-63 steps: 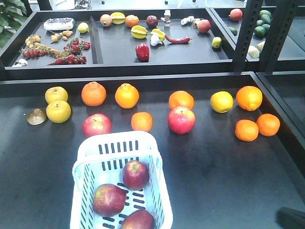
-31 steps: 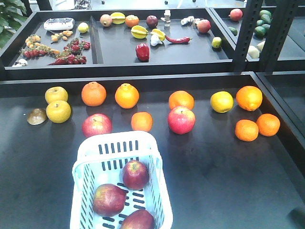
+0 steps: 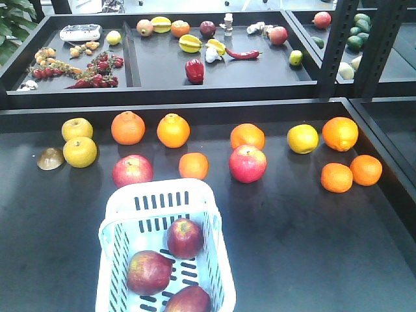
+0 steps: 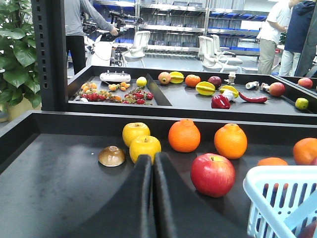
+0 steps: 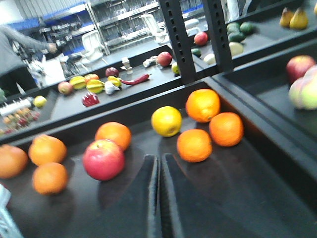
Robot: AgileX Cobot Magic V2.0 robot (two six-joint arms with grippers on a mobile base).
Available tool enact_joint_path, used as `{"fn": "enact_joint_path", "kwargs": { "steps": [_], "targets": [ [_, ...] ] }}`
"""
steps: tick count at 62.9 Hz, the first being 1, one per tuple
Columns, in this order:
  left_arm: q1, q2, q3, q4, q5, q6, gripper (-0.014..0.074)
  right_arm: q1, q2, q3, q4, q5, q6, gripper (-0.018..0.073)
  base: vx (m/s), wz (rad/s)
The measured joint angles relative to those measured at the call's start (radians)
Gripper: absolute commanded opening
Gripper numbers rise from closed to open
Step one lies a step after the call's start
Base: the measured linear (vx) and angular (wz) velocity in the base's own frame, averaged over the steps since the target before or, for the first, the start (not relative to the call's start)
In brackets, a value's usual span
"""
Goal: Pick three apples into basket with both arms
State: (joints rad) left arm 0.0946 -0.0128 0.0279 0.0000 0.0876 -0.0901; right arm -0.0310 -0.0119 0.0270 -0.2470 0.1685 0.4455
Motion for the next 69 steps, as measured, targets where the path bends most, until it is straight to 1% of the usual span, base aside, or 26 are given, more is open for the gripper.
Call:
{"fn": "enact_joint_path", "kwargs": {
  "steps": [7, 11, 45, 50, 56, 69],
  "targets": [
    [0.000, 0.000, 0.000, 0.000, 0.000, 0.000, -0.0006, 0.000, 0.000, 0.000, -0.055, 0.002, -0.025, -0.0005, 0.00, 0.00],
    [0.000, 0.000, 0.000, 0.000, 0.000, 0.000, -0.0006, 0.000, 0.000, 0.000, -0.068, 0.002, -0.026, -0.0005, 0.00, 0.00],
    [0.000, 0.000, 0.000, 0.000, 0.000, 0.000, -0.0006, 0.000, 0.000, 0.000, -0.072, 0.024, -0.038, -0.0005, 0.00, 0.00],
    [0.000, 0.000, 0.000, 0.000, 0.000, 0.000, -0.0006, 0.000, 0.000, 0.000, -0.070, 0.024, -0.070, -0.0005, 0.00, 0.00],
    [0.000, 0.000, 0.000, 0.000, 0.000, 0.000, -0.0006, 0.000, 0.000, 0.000, -0.047, 0.021, -0.136, -0.0005, 0.00, 0.00],
    [0.000, 0.000, 0.000, 0.000, 0.000, 0.000, -0.0006, 0.000, 0.000, 0.000, 0.070, 0.007, -0.305, -0.0005, 0.00, 0.00]
  ]
}}
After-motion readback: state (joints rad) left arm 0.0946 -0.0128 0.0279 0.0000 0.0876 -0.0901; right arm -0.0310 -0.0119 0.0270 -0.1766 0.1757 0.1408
